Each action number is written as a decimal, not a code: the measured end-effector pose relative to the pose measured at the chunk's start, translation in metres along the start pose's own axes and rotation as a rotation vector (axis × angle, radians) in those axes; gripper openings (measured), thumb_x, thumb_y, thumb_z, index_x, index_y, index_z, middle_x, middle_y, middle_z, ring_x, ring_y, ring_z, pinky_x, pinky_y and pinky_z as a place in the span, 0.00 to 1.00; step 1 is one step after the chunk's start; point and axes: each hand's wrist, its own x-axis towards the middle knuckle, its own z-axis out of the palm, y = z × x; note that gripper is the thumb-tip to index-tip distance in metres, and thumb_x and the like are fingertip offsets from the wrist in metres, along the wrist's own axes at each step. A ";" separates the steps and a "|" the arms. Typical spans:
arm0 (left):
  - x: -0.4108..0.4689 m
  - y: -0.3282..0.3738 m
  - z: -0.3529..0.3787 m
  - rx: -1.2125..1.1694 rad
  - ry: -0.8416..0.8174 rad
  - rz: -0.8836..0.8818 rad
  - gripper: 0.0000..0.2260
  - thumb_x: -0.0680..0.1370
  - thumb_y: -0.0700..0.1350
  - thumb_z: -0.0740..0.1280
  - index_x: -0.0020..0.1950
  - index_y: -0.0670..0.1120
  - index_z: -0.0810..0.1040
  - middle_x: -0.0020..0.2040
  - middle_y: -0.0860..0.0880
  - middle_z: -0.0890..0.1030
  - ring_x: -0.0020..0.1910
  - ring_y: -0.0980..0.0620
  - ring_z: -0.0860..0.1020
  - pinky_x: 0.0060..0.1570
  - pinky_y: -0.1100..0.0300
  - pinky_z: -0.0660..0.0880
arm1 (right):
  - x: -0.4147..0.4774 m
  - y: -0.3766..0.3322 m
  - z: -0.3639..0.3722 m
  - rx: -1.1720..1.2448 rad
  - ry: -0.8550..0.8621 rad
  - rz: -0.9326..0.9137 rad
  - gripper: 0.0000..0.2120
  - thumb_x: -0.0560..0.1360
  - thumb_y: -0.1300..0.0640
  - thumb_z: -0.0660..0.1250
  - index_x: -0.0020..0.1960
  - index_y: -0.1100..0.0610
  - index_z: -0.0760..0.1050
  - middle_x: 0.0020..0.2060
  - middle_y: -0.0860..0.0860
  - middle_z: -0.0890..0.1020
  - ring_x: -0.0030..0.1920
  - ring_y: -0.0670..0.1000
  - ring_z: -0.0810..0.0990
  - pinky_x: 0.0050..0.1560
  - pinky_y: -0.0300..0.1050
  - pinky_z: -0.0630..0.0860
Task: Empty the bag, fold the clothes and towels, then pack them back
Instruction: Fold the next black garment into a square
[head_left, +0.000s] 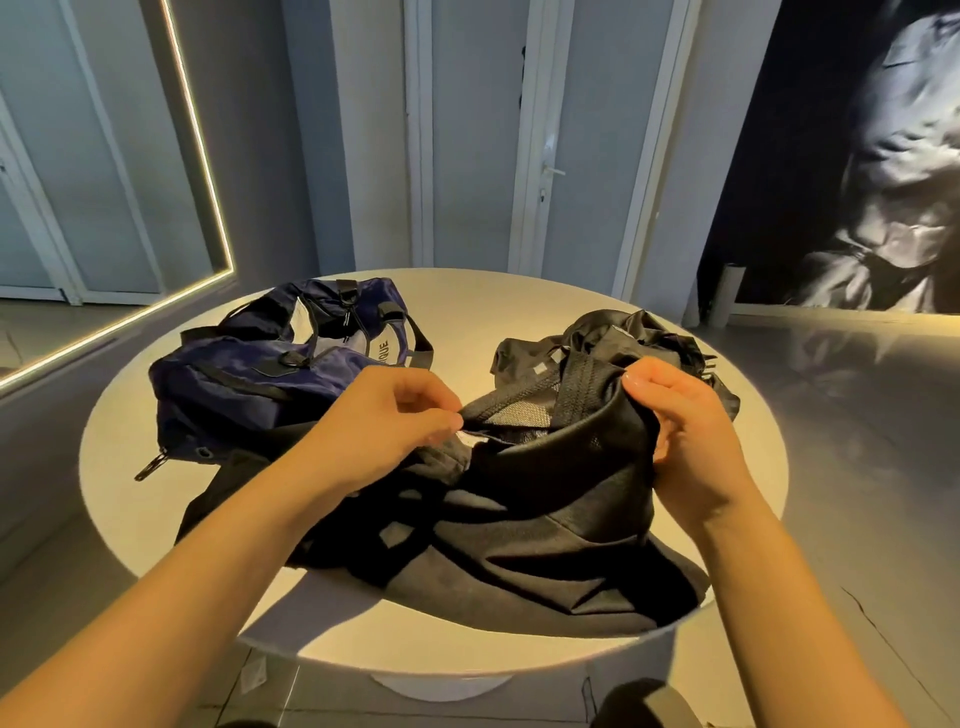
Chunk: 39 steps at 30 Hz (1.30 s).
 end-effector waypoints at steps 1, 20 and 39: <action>0.000 0.000 0.000 -0.032 0.018 0.018 0.02 0.78 0.39 0.72 0.46 0.44 0.84 0.39 0.47 0.84 0.39 0.54 0.81 0.50 0.58 0.78 | 0.000 0.003 0.001 0.002 0.016 0.004 0.11 0.79 0.63 0.62 0.38 0.57 0.75 0.34 0.51 0.76 0.36 0.47 0.75 0.40 0.39 0.74; 0.003 0.007 0.021 -0.378 0.097 -0.069 0.04 0.82 0.43 0.67 0.51 0.51 0.81 0.43 0.48 0.84 0.47 0.48 0.80 0.58 0.44 0.76 | -0.002 0.003 0.006 -0.072 0.159 -0.051 0.12 0.83 0.57 0.61 0.45 0.52 0.80 0.41 0.49 0.81 0.44 0.47 0.78 0.50 0.41 0.77; -0.016 -0.016 0.019 0.182 -0.113 0.115 0.11 0.73 0.57 0.76 0.47 0.54 0.80 0.46 0.53 0.81 0.46 0.52 0.81 0.52 0.53 0.79 | 0.003 0.007 -0.004 -0.119 0.232 -0.030 0.07 0.81 0.62 0.65 0.55 0.59 0.82 0.42 0.51 0.87 0.42 0.46 0.85 0.43 0.34 0.80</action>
